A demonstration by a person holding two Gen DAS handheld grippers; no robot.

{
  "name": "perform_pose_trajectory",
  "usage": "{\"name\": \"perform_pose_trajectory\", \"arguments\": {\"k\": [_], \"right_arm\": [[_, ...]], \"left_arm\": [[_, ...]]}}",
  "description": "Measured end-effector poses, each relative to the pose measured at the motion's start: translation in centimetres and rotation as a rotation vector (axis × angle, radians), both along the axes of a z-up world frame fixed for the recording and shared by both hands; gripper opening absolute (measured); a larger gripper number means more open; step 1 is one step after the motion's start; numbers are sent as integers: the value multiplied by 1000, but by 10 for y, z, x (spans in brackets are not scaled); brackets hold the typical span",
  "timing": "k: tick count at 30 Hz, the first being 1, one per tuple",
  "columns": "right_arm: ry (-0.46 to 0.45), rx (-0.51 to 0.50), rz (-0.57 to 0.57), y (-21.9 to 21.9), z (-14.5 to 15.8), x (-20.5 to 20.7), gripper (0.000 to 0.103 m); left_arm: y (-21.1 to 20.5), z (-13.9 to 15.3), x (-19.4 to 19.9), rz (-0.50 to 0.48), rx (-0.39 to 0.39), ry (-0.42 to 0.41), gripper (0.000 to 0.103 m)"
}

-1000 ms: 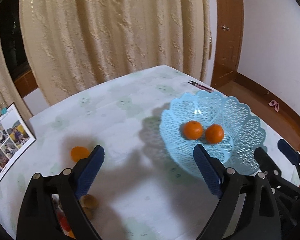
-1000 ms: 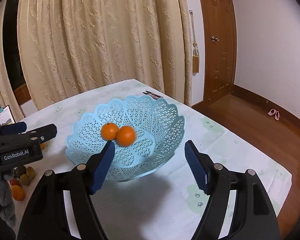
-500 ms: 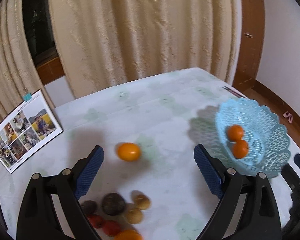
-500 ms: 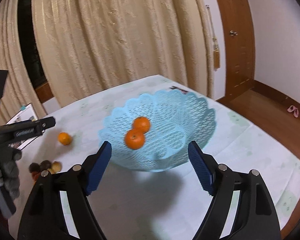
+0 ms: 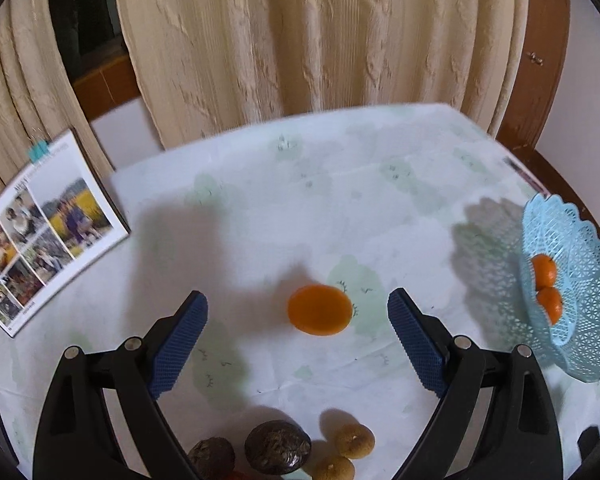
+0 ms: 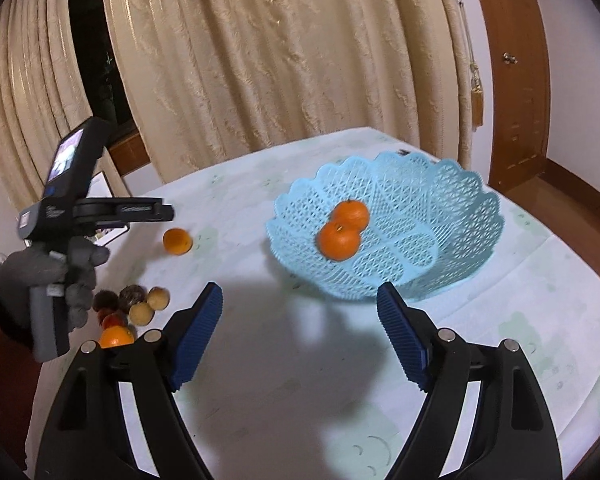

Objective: Organize fruits
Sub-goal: 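Grasp another orange from the fruit pile with the left tool, then grasp an orange with the right tool while the left tool holds its orange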

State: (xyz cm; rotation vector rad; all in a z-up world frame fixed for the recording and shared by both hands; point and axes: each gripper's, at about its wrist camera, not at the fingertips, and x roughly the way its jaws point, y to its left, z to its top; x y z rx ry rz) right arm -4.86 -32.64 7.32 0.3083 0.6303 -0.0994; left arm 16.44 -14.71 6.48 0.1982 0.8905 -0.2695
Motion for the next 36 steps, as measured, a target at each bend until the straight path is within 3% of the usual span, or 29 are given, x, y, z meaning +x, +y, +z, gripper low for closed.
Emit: {"name": "perform_pose_trajectory", "arguments": {"k": [4, 11, 14, 16, 19, 24, 29, 36], "right_arm": [[16, 7, 14, 4, -4, 2, 81], [32, 13, 30, 9, -7, 3, 81], [41, 12, 38, 13, -9, 4, 81], [46, 10, 45, 16, -9, 4, 81], [52, 11, 60, 22, -9, 4, 81], [61, 25, 89, 31, -9, 7, 81], [73, 43, 142, 49, -8, 14, 81], [111, 63, 267, 90, -10, 28, 81]], "left_arm": [[-3, -13, 11, 0, 10, 46, 89], [-5, -34, 29, 18, 23, 132, 74], [-5, -39, 33, 14, 6, 158, 65], [-5, -40, 33, 9, -1, 165, 50], [-5, -37, 31, -1, -16, 165, 46], [8, -13, 19, -14, -72, 123, 46], [29, 24, -2, -13, -127, 30, 46], [63, 58, -27, 79, -124, -112, 46]]}}
